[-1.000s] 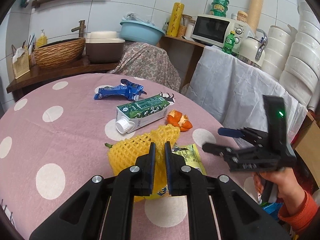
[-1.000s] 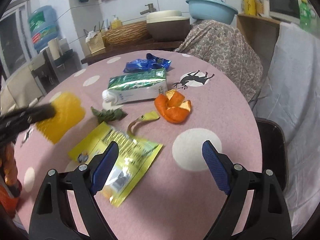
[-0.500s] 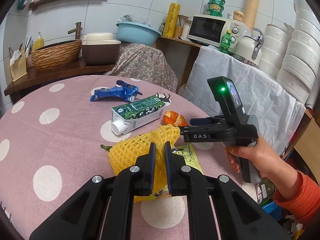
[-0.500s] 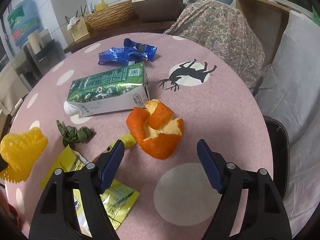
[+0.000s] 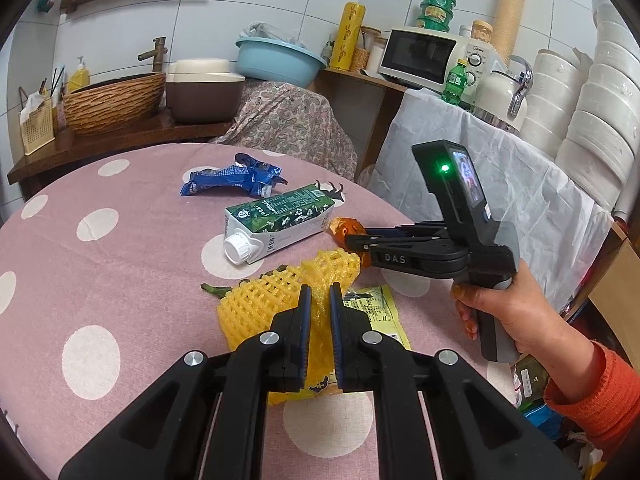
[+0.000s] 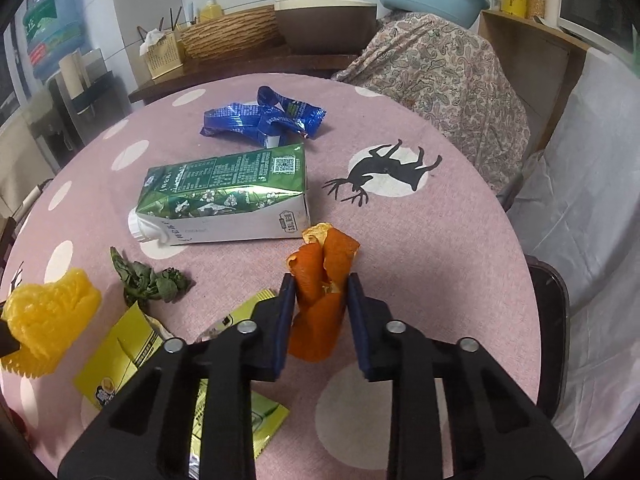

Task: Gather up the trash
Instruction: 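Carry the yellow net and orange peel to the bin with both grippers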

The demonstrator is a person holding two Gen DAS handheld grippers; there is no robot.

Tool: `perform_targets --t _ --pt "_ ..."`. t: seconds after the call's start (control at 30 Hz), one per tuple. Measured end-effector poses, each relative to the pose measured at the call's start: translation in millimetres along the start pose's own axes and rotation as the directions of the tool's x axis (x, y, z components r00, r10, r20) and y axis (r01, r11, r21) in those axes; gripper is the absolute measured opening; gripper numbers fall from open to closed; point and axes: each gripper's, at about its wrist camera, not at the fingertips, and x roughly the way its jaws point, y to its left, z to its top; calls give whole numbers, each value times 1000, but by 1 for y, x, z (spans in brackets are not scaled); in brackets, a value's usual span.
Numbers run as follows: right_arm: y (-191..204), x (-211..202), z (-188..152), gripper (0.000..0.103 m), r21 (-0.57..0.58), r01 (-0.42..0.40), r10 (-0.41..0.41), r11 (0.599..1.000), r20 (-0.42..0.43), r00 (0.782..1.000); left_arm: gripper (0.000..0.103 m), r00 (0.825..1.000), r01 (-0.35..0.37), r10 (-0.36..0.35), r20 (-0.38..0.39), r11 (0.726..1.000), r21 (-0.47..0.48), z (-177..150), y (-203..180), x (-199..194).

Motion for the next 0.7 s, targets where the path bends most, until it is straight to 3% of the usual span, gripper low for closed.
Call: perform_targets --t 0.4,0.7 --pt "-18 -49 -28 23 38 -53 48 998 120 992 10 1000 -2 2 -7 1000 6 2 -7 1" --pt "-26 -85 -54 23 50 -78 66 996 205 977 10 1000 7 -8 19 998 62 16 -40 -1"
